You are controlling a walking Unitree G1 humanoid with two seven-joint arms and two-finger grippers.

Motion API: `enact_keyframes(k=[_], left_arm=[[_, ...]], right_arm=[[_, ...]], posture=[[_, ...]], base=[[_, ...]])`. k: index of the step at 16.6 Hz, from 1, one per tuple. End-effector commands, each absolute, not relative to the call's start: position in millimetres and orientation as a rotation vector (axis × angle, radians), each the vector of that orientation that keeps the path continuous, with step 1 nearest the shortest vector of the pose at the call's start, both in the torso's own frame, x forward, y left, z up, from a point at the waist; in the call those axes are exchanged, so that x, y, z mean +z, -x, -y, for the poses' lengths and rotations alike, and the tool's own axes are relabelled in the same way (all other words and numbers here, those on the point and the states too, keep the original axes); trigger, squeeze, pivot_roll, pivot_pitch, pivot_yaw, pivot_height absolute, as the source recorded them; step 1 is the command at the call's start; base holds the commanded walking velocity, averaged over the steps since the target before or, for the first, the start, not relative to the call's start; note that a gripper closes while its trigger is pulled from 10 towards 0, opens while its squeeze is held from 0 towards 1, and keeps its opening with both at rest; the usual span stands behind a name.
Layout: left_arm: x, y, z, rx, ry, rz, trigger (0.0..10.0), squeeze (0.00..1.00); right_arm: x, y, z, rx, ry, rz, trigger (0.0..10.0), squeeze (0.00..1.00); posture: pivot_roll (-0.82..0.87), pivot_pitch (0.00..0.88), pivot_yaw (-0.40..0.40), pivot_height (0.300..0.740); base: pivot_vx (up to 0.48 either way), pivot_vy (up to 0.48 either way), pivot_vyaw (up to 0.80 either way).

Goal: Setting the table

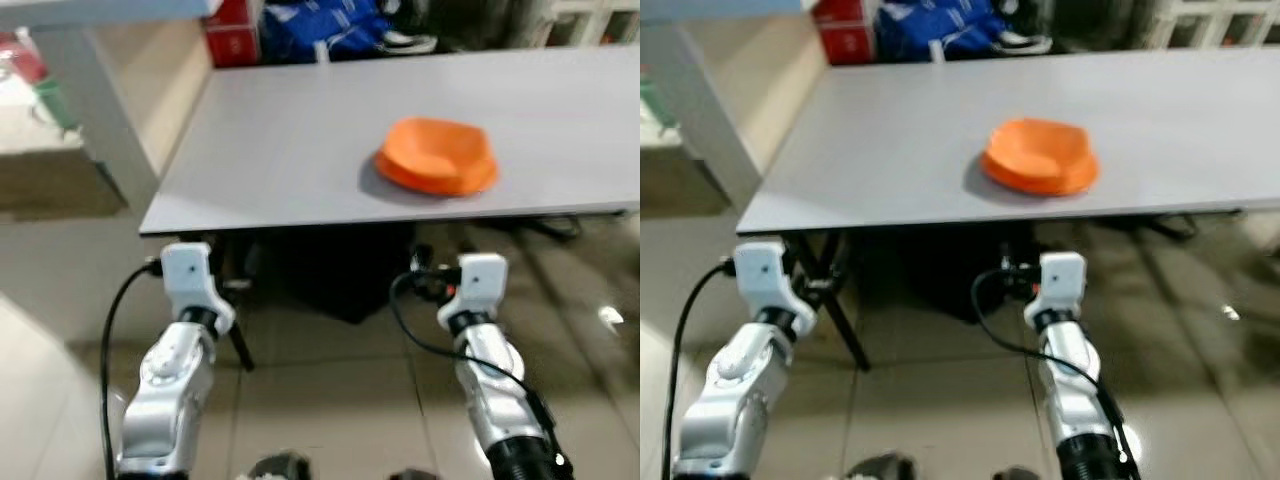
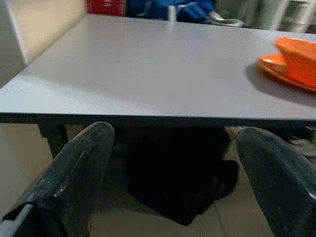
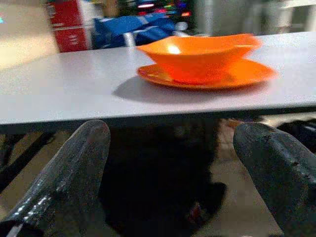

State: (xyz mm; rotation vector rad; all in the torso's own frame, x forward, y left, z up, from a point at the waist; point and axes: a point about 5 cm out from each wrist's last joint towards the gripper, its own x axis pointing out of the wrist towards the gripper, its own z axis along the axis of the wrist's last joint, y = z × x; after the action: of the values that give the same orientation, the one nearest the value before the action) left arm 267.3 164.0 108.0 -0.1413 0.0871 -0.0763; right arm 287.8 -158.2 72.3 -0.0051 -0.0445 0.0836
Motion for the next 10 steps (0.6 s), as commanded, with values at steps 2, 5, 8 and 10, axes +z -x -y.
enact_keyframes(k=[2,5,8,10], left_arm=[[115.6,-274.9,-168.6,-0.076,0.150,-0.063,10.0,0.00],[116.0,-276.4,-174.4,-0.035,0.155,-0.041,10.0,0.00],[120.9,-278.0,-183.6,0.006,0.023,0.062,10.0,0.00],[113.5,-279.0,-186.6,0.018,0.009,0.017,10.0,0.00]], right_arm=[[72.1,-287.3,159.7,0.074,-0.020,0.048,10.0,0.00],[75.8,-285.6,164.7,0.060,-0.033,0.097,10.0,0.00],[74.2,-286.9,169.5,0.029,-0.005,0.114,10.0,0.00],[73.6,-288.0,169.7,0.029,-0.001,0.106,10.0,0.00]], posture=[[-0.13,0.000,0.096,0.740],[-0.12,0.000,0.100,0.740],[-0.12,0.000,0.106,0.740],[-0.13,0.000,0.116,0.740]], base=[[0.000,0.467,0.00],[0.000,0.477,0.00],[0.000,0.480,0.00],[0.000,0.000,0.00]])
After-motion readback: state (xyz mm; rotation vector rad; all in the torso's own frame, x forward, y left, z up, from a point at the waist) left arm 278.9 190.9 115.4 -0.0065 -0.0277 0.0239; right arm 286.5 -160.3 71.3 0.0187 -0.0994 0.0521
